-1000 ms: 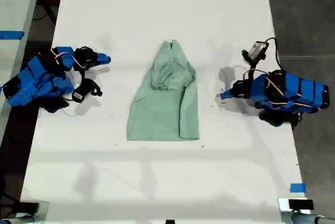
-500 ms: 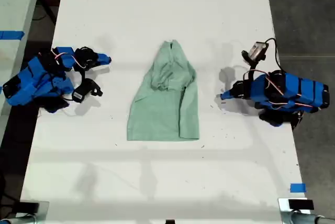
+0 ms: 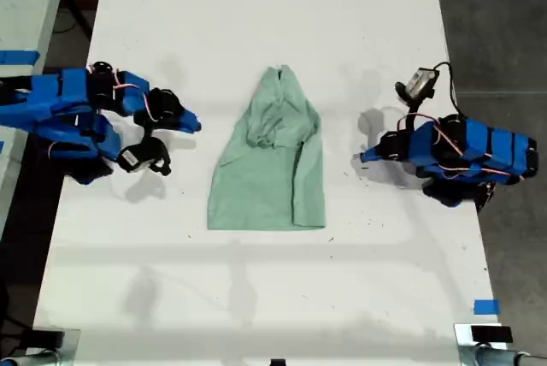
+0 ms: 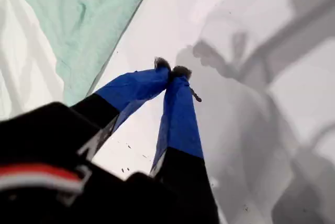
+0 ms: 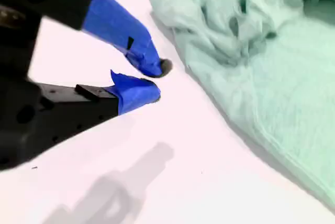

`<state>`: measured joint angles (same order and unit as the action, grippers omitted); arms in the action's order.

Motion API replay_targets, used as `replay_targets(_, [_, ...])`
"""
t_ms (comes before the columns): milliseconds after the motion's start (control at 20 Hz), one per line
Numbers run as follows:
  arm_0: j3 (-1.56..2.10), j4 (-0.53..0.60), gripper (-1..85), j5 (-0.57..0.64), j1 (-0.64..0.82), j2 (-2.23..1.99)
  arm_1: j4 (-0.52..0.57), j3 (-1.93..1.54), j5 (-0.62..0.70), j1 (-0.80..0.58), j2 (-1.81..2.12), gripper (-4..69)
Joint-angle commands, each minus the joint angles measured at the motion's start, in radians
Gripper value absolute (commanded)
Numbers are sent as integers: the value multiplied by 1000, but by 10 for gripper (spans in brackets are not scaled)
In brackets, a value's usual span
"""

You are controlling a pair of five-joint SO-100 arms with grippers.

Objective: Fold t shirt

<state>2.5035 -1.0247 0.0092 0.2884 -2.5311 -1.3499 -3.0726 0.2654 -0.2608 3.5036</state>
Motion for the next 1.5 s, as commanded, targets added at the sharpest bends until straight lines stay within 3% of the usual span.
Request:
replay_targets(0, [-258, -48, 98, -48, -89, 345, -3, -26, 8, 0, 3, 15])
replay_targets(200, [-331, -61, 133, -112, -206, 480, -3, -26, 9, 0, 3, 15])
replay_targets(500, [-422, -34, 128, -110, -328, 548, -3, -26, 11, -5, 3, 15])
replay_targets(800, [-506, -31, 176, -101, -333, 784, -3, -26, 9, -2, 2, 15])
replay_targets(1450, [-600, 0, 171, -87, -287, 994, -3, -26, 9, 0, 2, 15])
